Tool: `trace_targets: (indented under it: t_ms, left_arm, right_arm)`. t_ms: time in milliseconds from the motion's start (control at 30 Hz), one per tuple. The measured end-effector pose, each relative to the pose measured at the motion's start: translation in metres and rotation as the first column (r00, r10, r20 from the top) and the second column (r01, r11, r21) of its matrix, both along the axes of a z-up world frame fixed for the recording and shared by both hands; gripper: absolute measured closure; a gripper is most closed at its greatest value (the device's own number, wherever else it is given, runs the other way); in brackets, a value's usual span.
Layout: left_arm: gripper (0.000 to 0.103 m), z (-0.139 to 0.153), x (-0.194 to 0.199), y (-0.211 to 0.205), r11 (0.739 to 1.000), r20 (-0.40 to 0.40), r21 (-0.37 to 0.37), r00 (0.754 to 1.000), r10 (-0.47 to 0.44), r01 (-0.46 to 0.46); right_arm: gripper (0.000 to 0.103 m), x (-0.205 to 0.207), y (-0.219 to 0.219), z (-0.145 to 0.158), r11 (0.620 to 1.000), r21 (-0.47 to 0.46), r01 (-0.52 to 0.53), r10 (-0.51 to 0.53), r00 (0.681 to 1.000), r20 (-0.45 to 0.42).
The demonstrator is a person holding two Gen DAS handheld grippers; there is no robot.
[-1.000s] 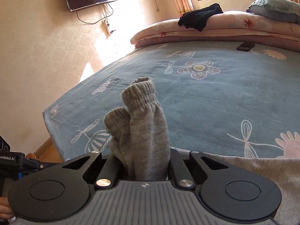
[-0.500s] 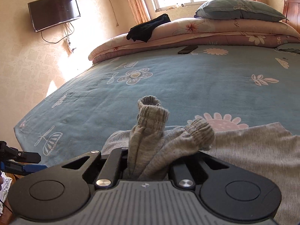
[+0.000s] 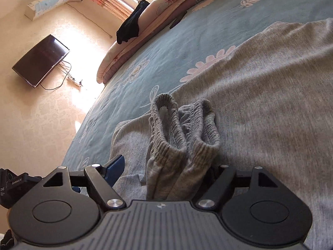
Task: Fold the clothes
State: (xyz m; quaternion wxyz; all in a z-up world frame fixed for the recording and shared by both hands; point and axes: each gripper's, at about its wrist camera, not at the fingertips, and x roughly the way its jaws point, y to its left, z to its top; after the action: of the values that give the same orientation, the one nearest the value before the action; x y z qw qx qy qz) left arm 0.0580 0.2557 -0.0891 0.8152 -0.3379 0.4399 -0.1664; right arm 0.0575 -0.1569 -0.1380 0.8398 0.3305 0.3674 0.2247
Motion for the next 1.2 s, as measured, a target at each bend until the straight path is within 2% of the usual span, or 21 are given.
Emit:
trace_targets:
  t_ms: [100,133,267,333,400,433,467,533,633,800,900,967,1000,1067,1133,1200]
  left_arm:
    - [0.040,-0.002,0.007,-0.010,1.000,0.001,-0.003,1.000,-0.030,0.030]
    - [0.040,-0.002,0.009,-0.013,0.999,0.000,-0.003,0.999,-0.037,0.037]
    - [0.040,-0.005,0.016,-0.024,0.998,-0.007,-0.005,0.998,-0.064,0.064]
    - [0.040,-0.004,0.017,-0.029,0.997,-0.005,0.002,0.997,-0.079,0.079]
    - [0.039,-0.003,0.017,-0.032,0.996,-0.004,0.011,0.996,-0.087,0.087]
    - [0.038,-0.004,0.017,-0.032,0.996,-0.005,0.014,0.996,-0.090,0.090]
    - [0.036,-0.004,0.017,-0.032,0.996,-0.006,0.018,0.996,-0.090,0.090]
    - [0.036,-0.004,0.016,-0.032,0.995,-0.008,0.030,0.996,-0.091,0.091]
    - [0.036,-0.002,0.016,-0.034,0.994,-0.005,0.051,0.995,-0.097,0.097]
    - [0.035,0.004,0.012,-0.040,0.989,0.015,0.081,0.992,-0.128,0.126]
    - [0.035,0.004,0.014,-0.046,0.985,0.012,0.100,0.990,-0.143,0.141]
    - [0.035,0.006,0.014,-0.050,0.982,0.015,0.114,0.988,-0.153,0.150]
    - [0.035,0.008,0.015,-0.053,0.979,0.027,0.123,0.986,-0.166,0.161]
    - [0.035,0.014,0.015,-0.061,0.970,0.057,0.148,0.978,-0.201,0.191]
    - [0.035,0.020,0.018,-0.070,0.959,0.083,0.179,0.967,-0.239,0.221]
    - [0.034,0.021,0.020,-0.082,0.942,0.081,0.206,0.954,-0.287,0.266]
  right_arm:
    - [0.007,0.000,-0.017,0.000,0.999,0.035,0.016,-0.016,1.000,-0.004]
    - [0.006,0.000,-0.022,0.000,0.999,0.047,0.022,-0.022,1.000,-0.005]
    - [0.005,0.019,-0.027,-0.007,0.993,0.122,0.009,-0.007,1.000,-0.014]
    - [0.006,0.030,-0.021,-0.004,0.995,0.095,-0.016,0.017,1.000,-0.019]
    - [0.010,0.038,-0.011,0.000,0.998,0.042,-0.049,0.050,0.999,-0.016]
    - [0.027,0.039,-0.005,0.003,0.998,-0.014,-0.066,0.065,0.998,-0.012]
    - [0.050,0.040,0.002,0.005,0.994,-0.081,-0.073,0.072,0.997,-0.015]
    - [0.070,0.035,0.009,0.009,0.984,-0.164,-0.072,0.073,0.997,0.005]
    - [0.075,0.024,0.012,0.023,0.972,-0.231,-0.053,0.068,0.996,0.059]
    - [0.075,0.009,0.007,0.058,0.952,-0.305,-0.002,0.050,0.988,0.149]
    - [0.070,0.015,0.003,0.047,0.938,-0.348,-0.015,0.032,0.999,0.044]
    - [0.059,0.018,0.000,0.032,0.920,-0.392,-0.015,0.006,1.000,-0.024]
    - [0.055,0.017,-0.002,0.029,0.915,-0.403,-0.005,-0.008,1.000,-0.029]
    - [0.046,0.012,-0.005,0.036,0.908,-0.418,0.033,-0.033,0.999,0.007]
    - [0.045,0.006,-0.006,0.047,0.892,-0.444,0.077,-0.053,0.996,0.066]
    - [0.045,0.001,-0.001,0.062,0.878,-0.471,0.089,-0.026,0.990,0.140]
